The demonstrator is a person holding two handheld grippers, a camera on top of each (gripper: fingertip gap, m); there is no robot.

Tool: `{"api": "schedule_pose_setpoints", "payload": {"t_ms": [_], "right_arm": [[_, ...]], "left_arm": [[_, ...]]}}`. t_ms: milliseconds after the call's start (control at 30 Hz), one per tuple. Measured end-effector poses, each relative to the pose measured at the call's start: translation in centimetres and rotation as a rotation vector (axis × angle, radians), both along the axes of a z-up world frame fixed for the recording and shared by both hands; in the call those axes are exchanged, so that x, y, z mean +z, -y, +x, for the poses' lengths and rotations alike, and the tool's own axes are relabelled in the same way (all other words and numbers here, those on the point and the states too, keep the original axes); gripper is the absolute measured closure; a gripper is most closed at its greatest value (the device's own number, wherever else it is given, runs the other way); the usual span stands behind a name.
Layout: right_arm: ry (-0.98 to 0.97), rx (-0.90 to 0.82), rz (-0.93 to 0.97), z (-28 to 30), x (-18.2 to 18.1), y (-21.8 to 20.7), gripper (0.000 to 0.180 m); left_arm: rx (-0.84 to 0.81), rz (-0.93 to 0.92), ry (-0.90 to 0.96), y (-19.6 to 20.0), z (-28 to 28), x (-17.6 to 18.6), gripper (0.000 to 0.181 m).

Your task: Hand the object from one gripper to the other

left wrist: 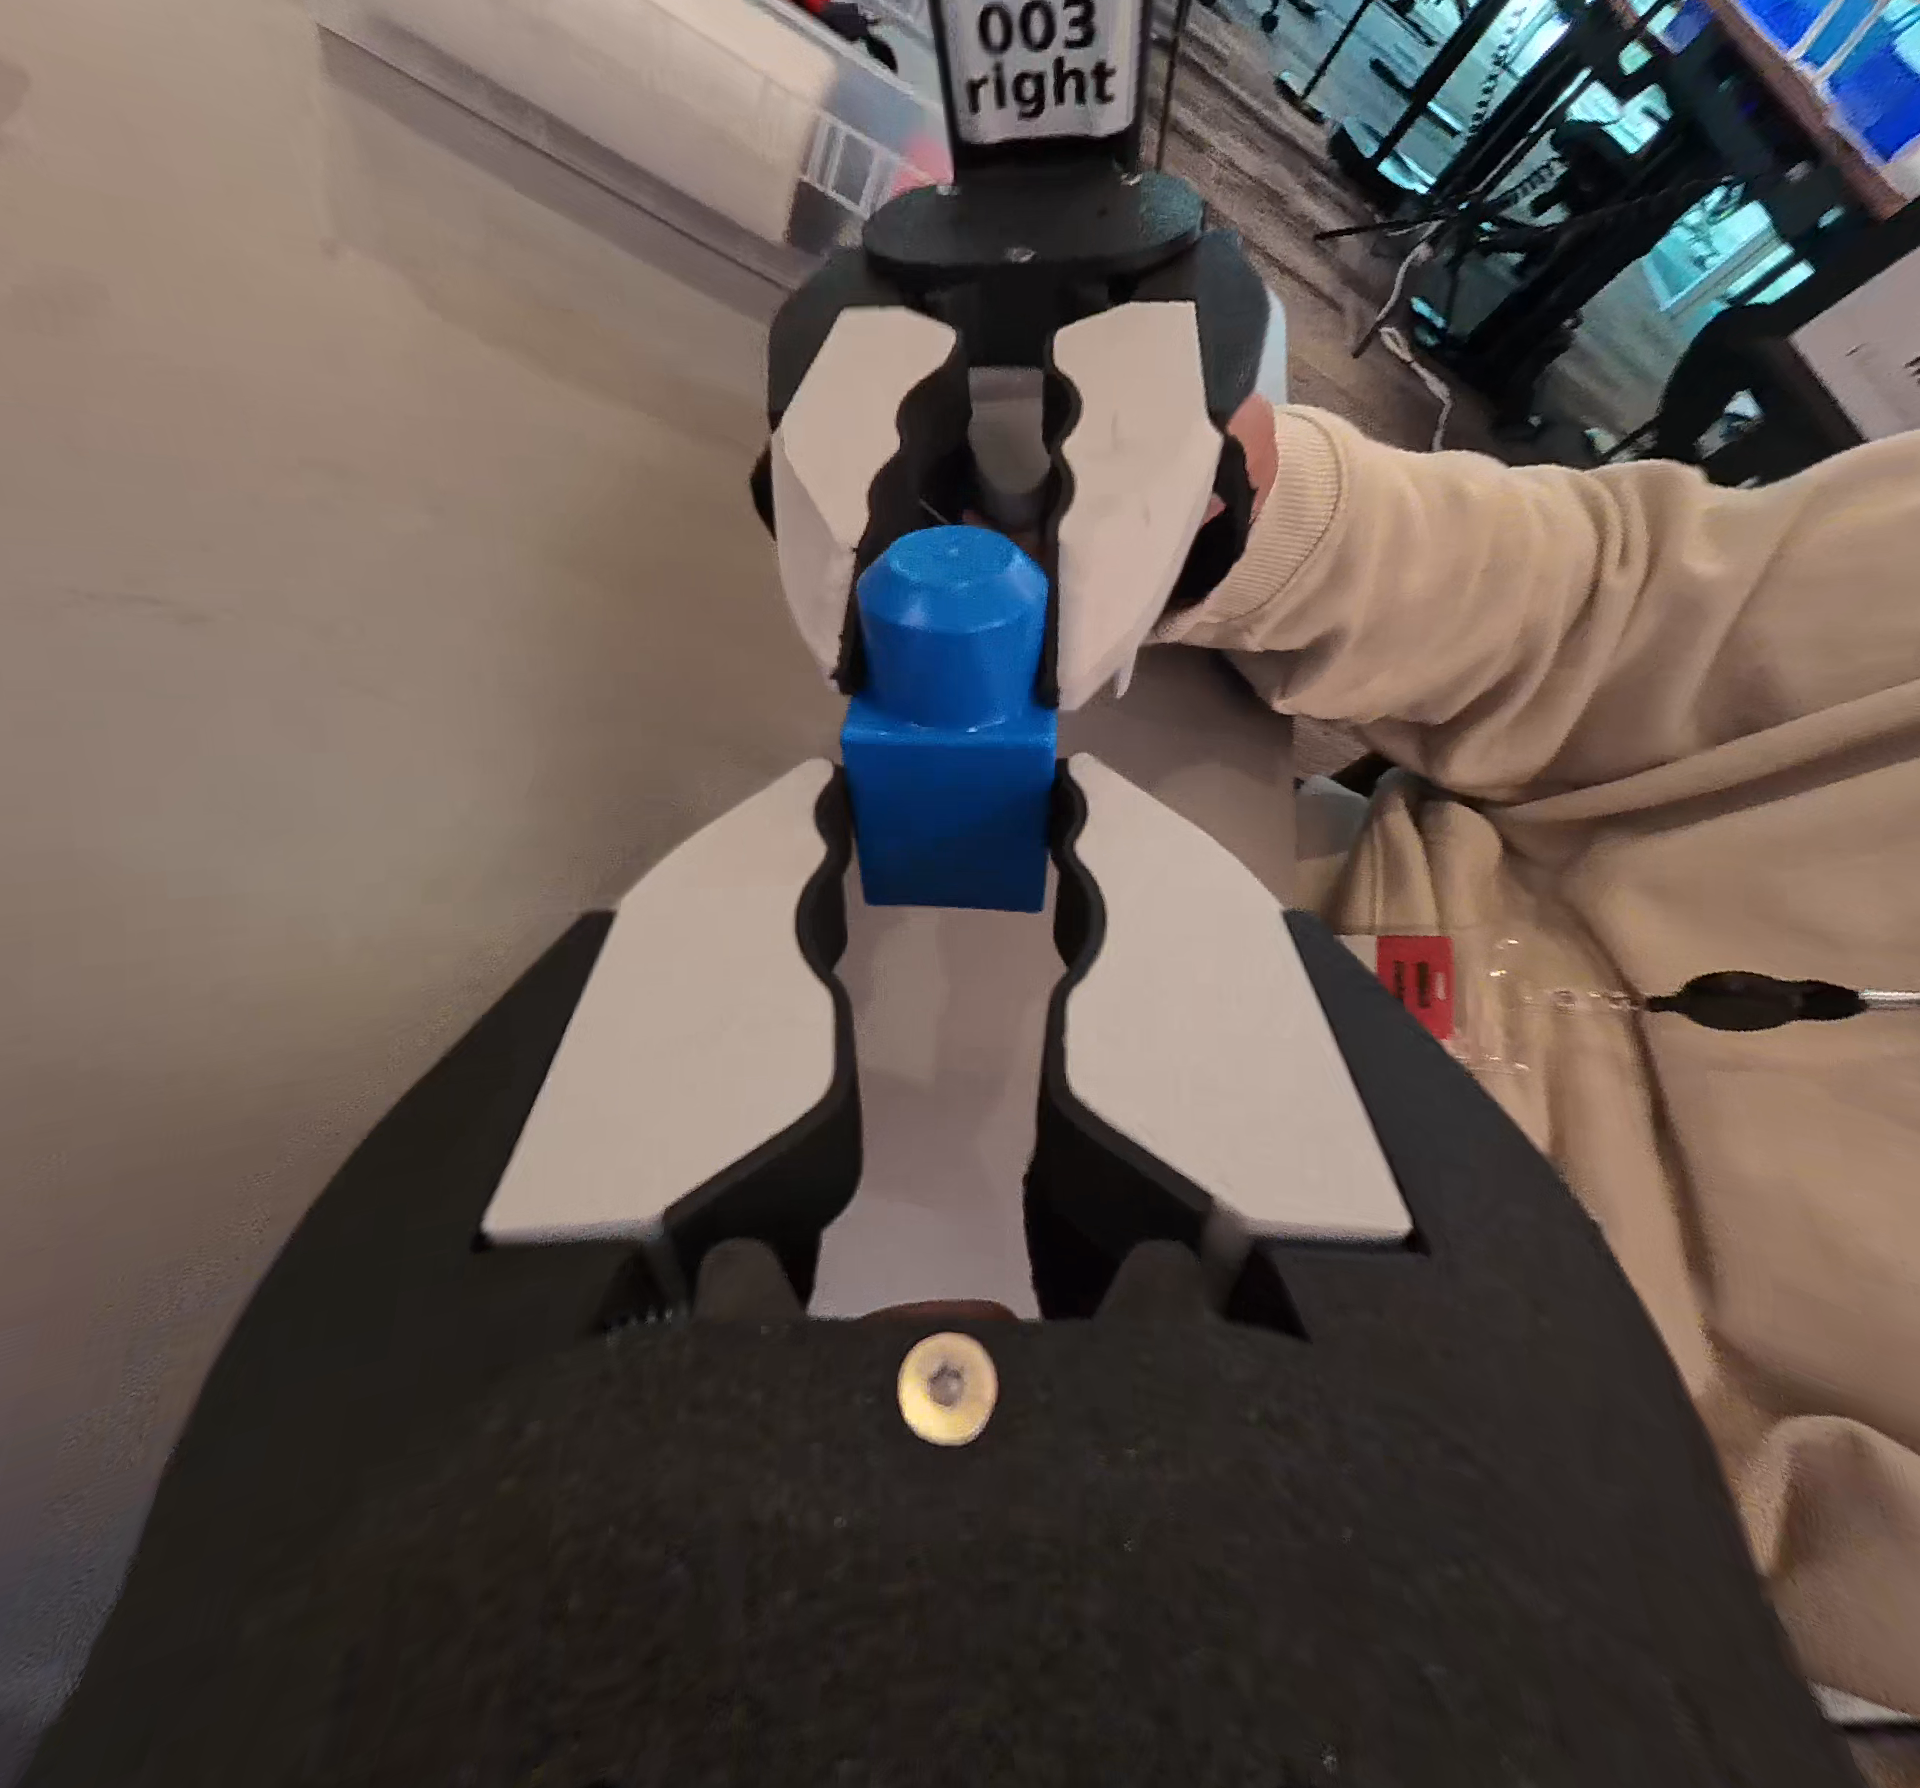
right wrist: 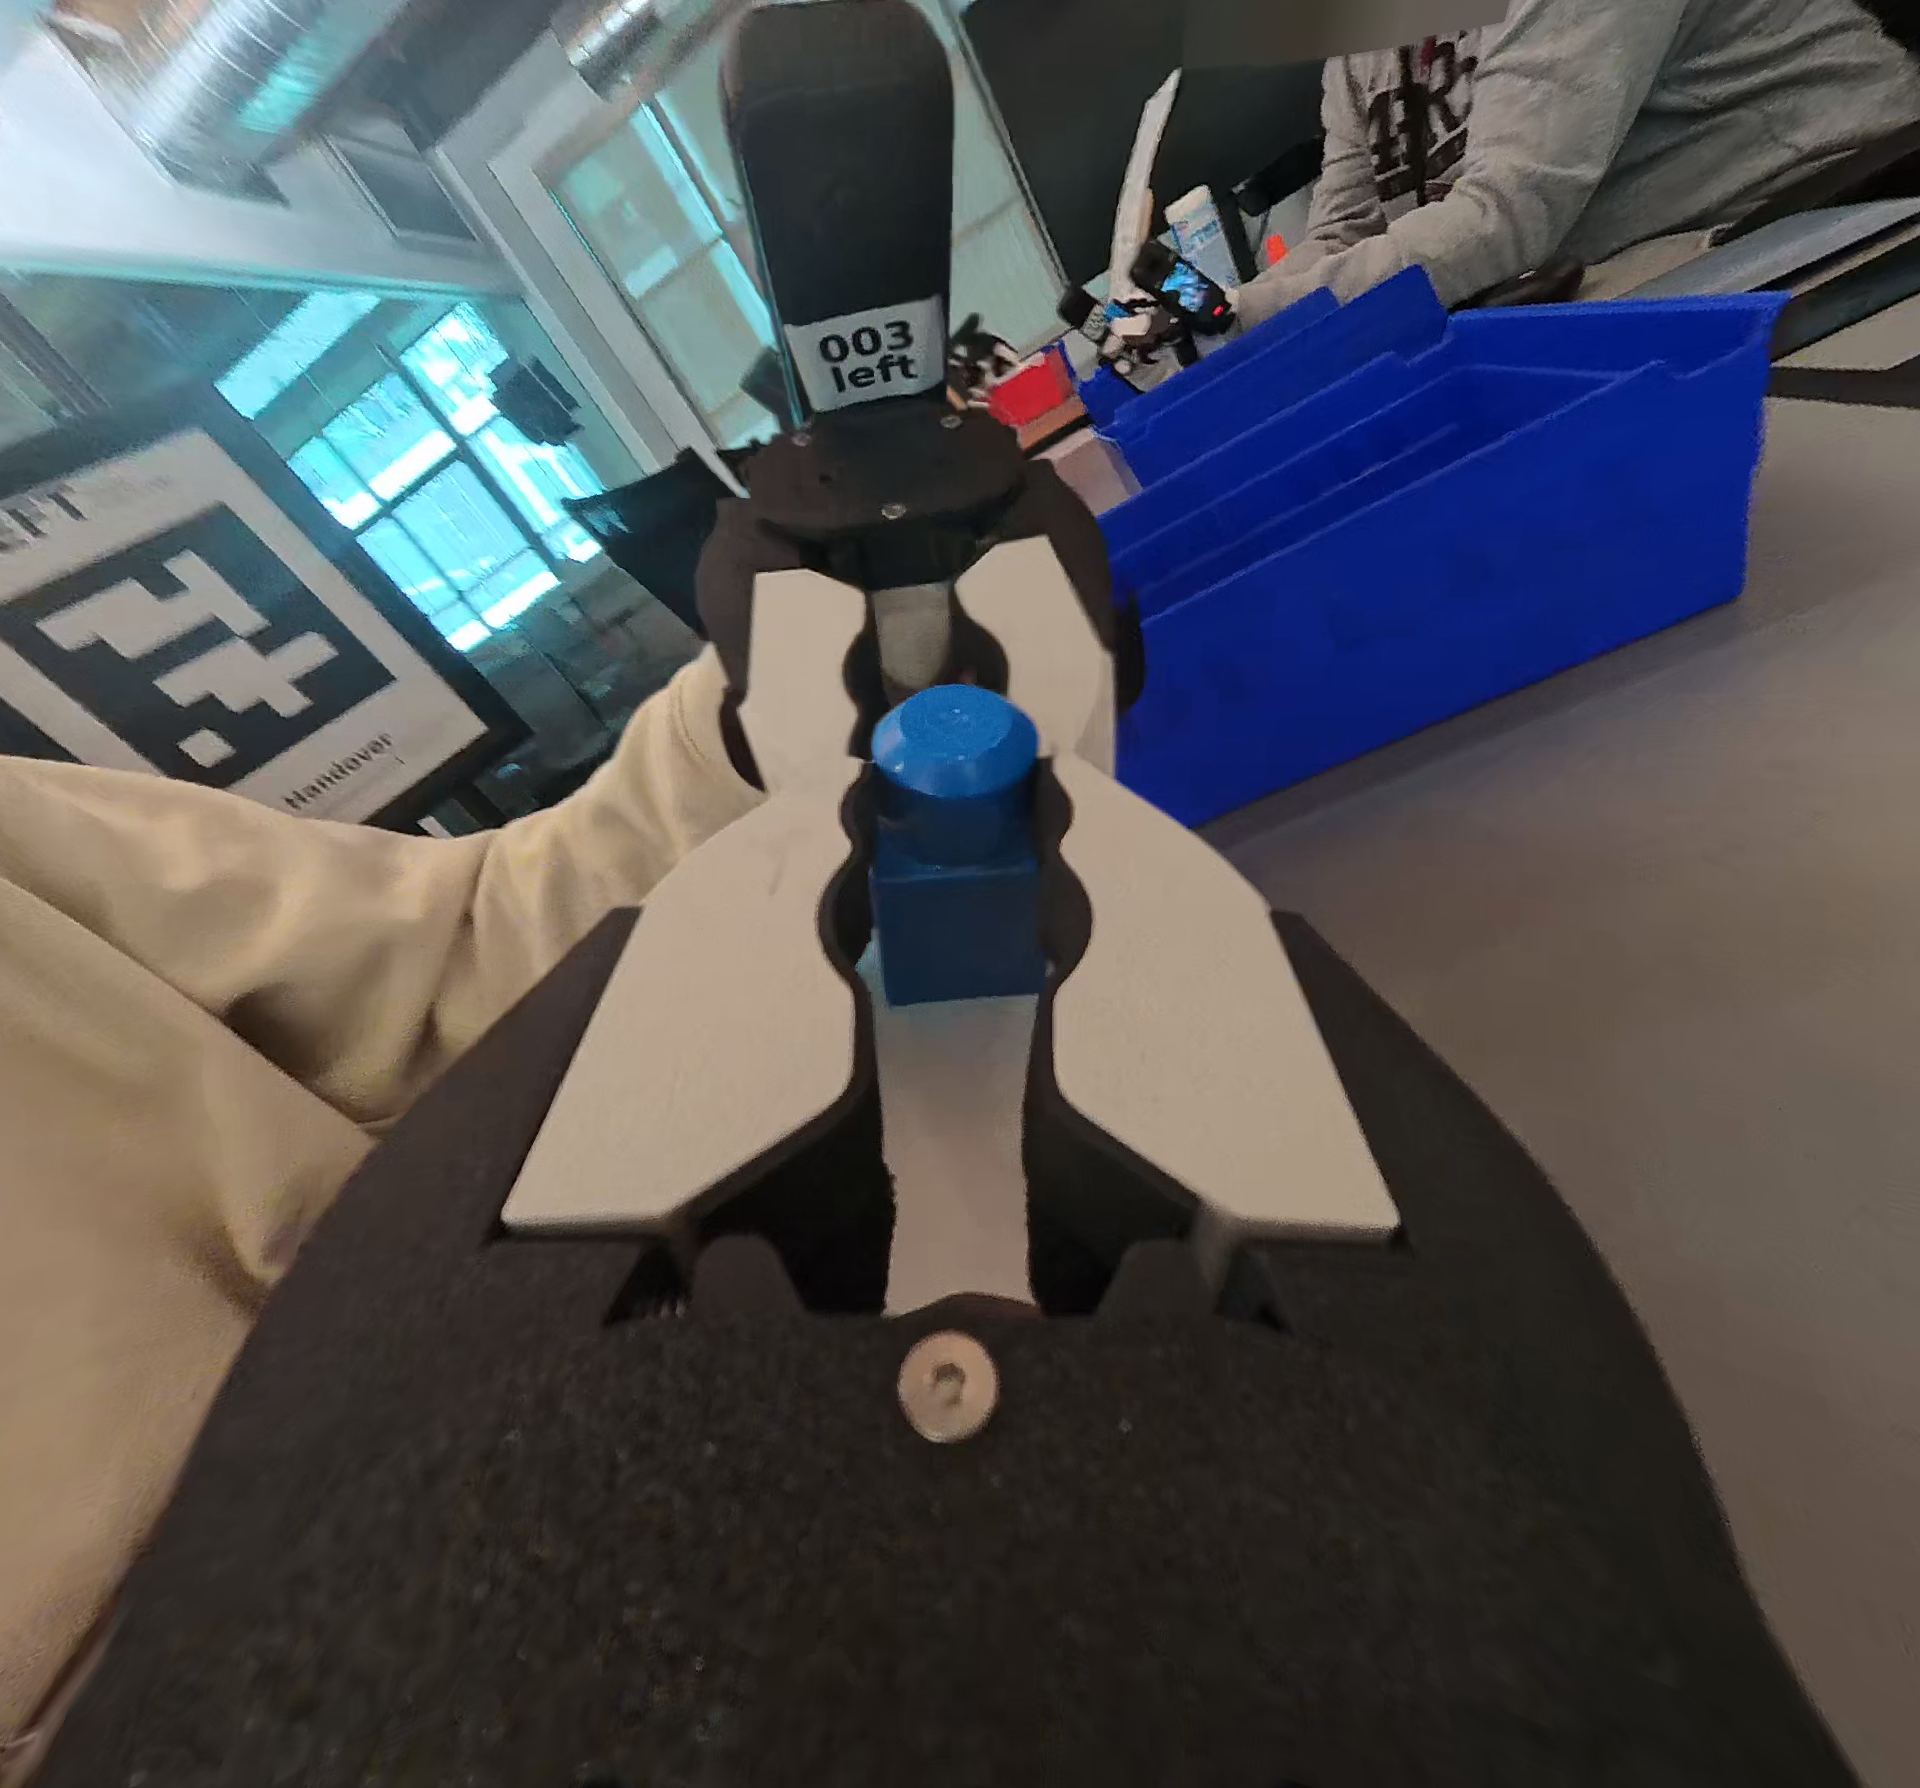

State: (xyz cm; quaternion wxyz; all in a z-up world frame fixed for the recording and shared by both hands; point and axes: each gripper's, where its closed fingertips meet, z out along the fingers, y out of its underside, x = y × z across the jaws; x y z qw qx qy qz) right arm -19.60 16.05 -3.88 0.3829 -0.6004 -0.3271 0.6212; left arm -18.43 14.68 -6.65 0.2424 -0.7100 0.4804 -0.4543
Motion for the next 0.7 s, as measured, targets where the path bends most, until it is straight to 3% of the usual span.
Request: {"api": "schedule_pose_setpoints", "payload": {"t_ms": [100,200,300,433,500,567,700], "right_arm": [[0.035,-0.03,0.073,0.0,-0.3,-0.2,0.151],[0.057,-0.124,0.309,0.8,0.1,-0.7,0.148],[0.177,-0.237,0.592,2.4,0.0,-1.6,0.129],[0.448,-0.371,0.871,5.0,-2.3,-3.7,0.1],[0.462,-0.379,0.899,5.4,-2.6,-3.6,0.099],[0.366,-0.332,0.847,4.4,-1.3,-2.2,0.089],[0.259,-0.243,0.877,1.4,1.4,1.0,0.089]], "left_arm": [[-0.007,-0.067,-0.011,0.1,0.1,-0.5,0.145],[0.006,-0.137,-0.013,0.1,0.0,-0.3,0.145],[0.032,-0.194,-0.006,-0.1,-0.8,0.3,0.145],[0.015,-0.452,0.105,1.0,-1.7,3.3,0.145],[-0.014,-0.483,0.141,1.5,-2.0,4.2,0.146],[-0.018,-0.51,0.178,1.4,-2.1,4.8,0.145],[-0.057,-0.558,0.215,1.8,-1.9,5.0,0.145]]}}
